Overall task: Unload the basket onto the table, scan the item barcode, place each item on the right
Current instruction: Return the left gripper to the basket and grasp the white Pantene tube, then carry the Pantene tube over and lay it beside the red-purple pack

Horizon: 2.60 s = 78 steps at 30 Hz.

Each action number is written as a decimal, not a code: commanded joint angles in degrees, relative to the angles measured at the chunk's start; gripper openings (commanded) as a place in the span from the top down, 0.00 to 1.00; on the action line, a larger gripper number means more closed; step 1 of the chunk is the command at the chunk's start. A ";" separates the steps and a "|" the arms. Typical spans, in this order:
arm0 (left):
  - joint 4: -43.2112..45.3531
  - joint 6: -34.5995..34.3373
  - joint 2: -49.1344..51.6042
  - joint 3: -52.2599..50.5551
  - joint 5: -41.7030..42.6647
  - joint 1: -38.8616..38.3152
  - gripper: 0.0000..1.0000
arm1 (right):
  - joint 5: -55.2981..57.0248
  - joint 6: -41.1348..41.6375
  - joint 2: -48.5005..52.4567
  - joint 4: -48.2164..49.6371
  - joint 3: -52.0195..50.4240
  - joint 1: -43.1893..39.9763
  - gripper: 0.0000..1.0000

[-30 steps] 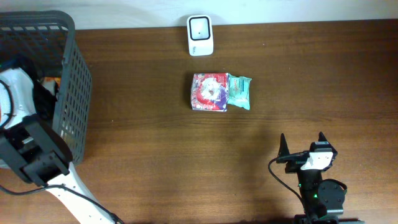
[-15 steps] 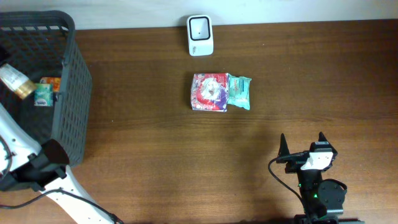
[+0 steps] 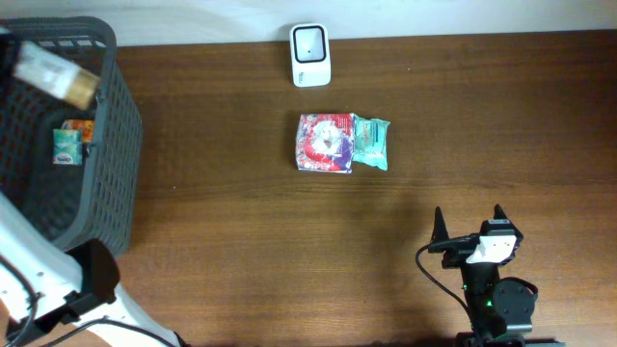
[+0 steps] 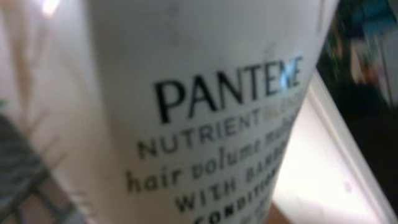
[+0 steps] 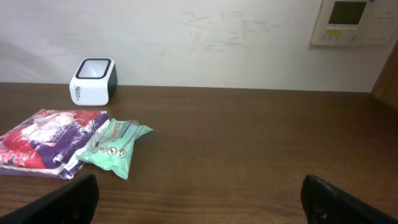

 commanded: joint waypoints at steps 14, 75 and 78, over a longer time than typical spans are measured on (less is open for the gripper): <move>-3.93 28.44 4.20 -13.05 -10.97 -37.57 1.00 | 0.50 0.28 -0.37 -0.20 -0.46 -0.42 0.01; 10.01 24.61 10.34 -27.78 -18.75 -46.38 0.11 | 0.50 0.28 -0.37 -0.20 -0.46 -0.42 0.01; 8.59 24.61 10.21 -20.92 -18.80 -44.65 0.15 | 0.50 0.28 -0.37 -0.20 -0.46 -0.42 0.01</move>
